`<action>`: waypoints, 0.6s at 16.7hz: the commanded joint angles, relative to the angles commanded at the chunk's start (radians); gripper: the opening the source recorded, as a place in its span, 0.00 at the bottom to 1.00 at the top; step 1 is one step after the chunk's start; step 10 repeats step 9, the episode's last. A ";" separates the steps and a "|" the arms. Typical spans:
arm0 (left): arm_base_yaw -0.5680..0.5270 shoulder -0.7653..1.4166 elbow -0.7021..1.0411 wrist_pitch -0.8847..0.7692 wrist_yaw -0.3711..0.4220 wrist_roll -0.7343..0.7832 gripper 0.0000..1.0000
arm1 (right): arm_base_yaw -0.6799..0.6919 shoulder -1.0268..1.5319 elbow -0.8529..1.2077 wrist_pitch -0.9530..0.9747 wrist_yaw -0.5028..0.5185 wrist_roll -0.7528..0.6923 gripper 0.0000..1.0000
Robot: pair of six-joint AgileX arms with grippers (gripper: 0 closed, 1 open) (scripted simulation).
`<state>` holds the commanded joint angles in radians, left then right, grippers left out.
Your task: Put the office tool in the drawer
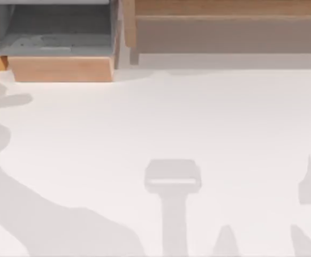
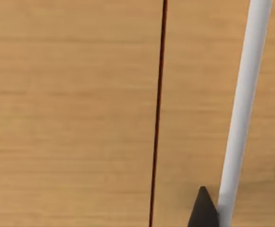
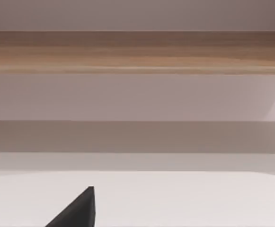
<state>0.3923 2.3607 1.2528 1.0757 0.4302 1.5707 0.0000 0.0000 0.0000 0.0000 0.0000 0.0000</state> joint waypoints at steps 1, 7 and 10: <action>0.000 0.000 0.000 0.000 0.000 0.000 0.83 | 0.000 0.000 0.000 0.000 0.000 0.000 1.00; 0.000 0.000 0.000 0.000 0.000 0.000 1.00 | 0.000 0.000 0.000 0.000 0.000 0.000 1.00; 0.000 0.000 0.000 0.000 0.000 0.000 1.00 | 0.000 0.000 0.000 0.000 0.000 0.000 1.00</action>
